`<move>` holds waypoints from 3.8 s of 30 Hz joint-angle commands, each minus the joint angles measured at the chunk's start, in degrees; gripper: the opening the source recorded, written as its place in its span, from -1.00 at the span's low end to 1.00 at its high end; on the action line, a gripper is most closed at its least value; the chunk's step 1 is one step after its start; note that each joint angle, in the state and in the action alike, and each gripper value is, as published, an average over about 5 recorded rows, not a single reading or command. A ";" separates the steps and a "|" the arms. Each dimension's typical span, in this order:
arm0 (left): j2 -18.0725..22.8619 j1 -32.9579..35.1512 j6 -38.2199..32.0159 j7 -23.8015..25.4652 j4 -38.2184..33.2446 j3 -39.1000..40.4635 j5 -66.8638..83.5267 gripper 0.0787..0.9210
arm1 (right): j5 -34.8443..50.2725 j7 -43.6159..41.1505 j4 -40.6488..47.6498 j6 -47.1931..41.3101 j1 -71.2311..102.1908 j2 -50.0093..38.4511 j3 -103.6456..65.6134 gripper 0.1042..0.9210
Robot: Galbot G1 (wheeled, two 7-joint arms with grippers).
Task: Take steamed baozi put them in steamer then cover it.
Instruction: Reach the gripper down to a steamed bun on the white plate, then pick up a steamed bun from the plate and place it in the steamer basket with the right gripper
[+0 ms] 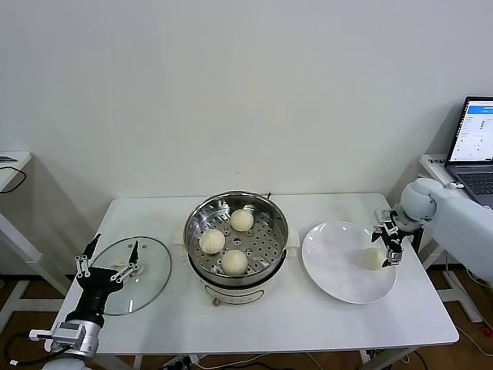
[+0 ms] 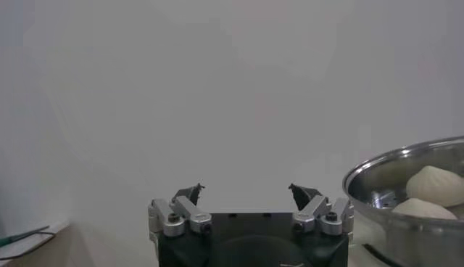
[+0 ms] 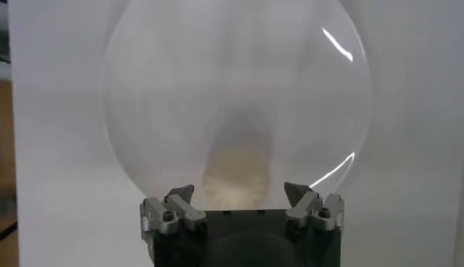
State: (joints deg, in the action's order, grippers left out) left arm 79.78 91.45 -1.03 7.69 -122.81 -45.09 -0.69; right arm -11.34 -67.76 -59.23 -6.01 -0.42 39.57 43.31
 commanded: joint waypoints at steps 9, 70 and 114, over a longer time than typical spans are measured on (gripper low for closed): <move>0.13 0.01 -0.07 -0.02 0.14 0.21 -0.17 0.77 | -3.06 1.48 3.31 0.41 4.02 2.42 -4.29 0.76; -1.63 -1.60 0.03 0.76 0.05 -1.50 2.46 0.77 | 51.48 7.45 -32.52 -35.04 -54.58 20.99 44.50 0.53; -1.34 -2.30 0.29 1.05 1.90 -3.51 3.08 0.77 | 36.43 7.83 -16.04 -34.30 -30.24 29.53 34.70 0.55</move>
State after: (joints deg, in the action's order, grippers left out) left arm 78.43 89.18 -0.75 8.75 -120.97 -48.50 2.39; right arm 26.23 -59.77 -76.15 -40.20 -32.27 68.85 78.44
